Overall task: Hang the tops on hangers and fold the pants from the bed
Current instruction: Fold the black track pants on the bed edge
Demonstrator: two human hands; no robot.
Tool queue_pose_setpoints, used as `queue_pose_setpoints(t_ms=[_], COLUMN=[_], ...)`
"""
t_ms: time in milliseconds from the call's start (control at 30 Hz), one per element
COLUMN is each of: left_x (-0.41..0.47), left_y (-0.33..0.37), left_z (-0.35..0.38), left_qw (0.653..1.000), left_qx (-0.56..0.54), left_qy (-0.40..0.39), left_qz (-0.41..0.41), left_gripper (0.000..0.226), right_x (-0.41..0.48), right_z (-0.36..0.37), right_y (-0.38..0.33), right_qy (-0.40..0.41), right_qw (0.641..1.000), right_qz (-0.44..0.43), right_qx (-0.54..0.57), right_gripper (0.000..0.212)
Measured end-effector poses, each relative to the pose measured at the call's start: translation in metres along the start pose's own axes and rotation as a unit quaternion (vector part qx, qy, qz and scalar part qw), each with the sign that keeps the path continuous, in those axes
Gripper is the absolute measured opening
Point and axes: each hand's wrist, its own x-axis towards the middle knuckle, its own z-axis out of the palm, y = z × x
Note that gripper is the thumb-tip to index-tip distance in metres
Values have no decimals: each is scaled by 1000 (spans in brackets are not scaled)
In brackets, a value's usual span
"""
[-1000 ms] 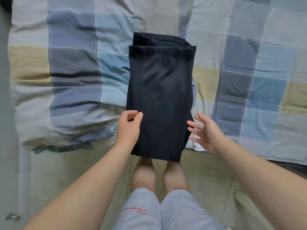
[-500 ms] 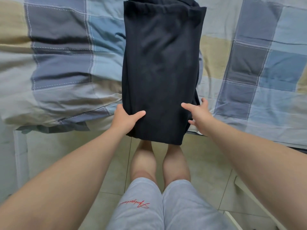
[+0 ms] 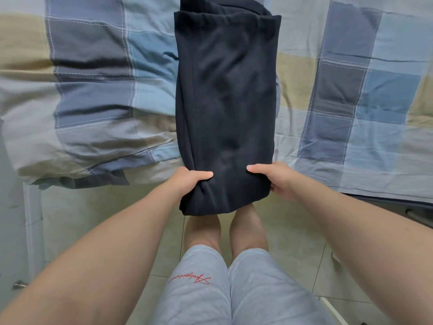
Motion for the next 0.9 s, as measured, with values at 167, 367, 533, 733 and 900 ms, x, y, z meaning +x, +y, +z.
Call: queue_pose_setpoints(t_ms=[167,367,533,733,900], left_x=[-20,-54,-96,-126,-137], left_y=[-14,-37,-46,-44,-39], left_z=[6,10,9,1,-10], left_qw=[1000,998,996,993,989], left_qx=[-27,-58,-68,-43,-12], left_qy=[9,-18,-36,-30,-45], left_qz=[-7,-13,-42,-110,-143], left_gripper=[86,57,50,34,30], right_x=[-18,-62,-101,-132,-145], right_z=[-4,-10,0,7,1], right_y=[0,31,53,70,54], right_qy=[50,45,65,22,-25], right_qw=[998,997,986,973,973], right_qz=[-5,47,50,172,188], right_qx=[-40,35,147,153,130], right_gripper=[40,45,40,33,24])
